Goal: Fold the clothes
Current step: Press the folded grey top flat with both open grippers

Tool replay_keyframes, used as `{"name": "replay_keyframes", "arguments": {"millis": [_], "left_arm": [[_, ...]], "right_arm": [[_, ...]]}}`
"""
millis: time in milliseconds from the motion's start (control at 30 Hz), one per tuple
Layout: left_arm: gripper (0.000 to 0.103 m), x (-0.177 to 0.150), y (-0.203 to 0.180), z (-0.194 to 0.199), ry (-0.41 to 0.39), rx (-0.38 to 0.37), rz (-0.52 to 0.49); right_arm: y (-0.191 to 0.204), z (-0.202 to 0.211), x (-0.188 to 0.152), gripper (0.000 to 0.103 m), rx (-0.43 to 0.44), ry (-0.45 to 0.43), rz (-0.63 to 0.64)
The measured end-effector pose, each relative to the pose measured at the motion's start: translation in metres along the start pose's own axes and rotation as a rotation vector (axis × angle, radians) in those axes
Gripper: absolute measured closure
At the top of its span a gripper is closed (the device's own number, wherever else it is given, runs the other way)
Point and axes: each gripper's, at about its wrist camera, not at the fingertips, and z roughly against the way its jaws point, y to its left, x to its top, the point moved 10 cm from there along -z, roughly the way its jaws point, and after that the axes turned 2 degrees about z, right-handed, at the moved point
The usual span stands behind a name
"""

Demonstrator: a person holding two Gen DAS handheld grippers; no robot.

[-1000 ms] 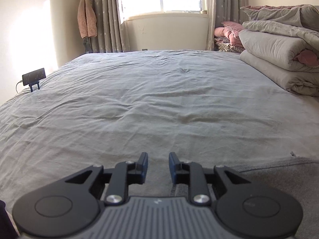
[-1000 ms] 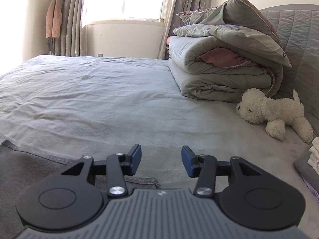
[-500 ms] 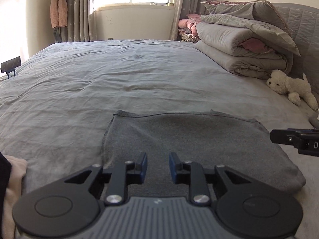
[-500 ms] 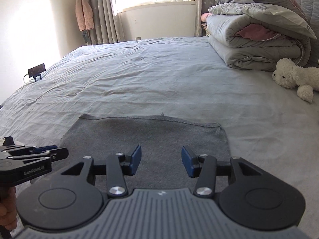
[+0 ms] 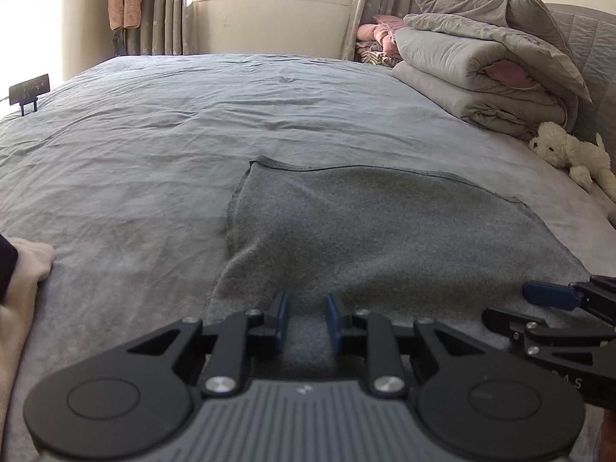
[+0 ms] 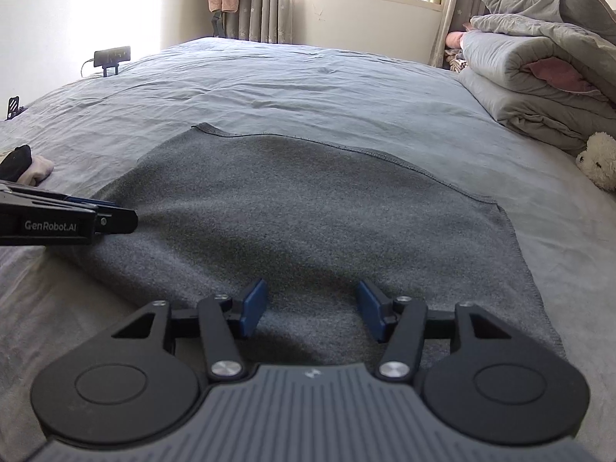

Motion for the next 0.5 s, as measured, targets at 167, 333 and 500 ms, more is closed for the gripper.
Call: {"name": "replay_keyframes", "arguments": {"millis": [167, 333, 500], "left_arm": [[0.08, -0.006, -0.005, 0.007, -0.032, 0.039, -0.075], [0.079, -0.007, -0.003, 0.008, -0.042, 0.031, -0.109], [0.079, -0.009, -0.002, 0.01, -0.056, 0.022, -0.133]], "right_arm": [[-0.001, 0.0, 0.0, 0.044, 0.014, -0.019, 0.006], [-0.004, 0.002, -0.001, 0.044, 0.044, -0.028, 0.027], [-0.011, 0.009, -0.004, 0.044, 0.066, -0.043, 0.05]]}}
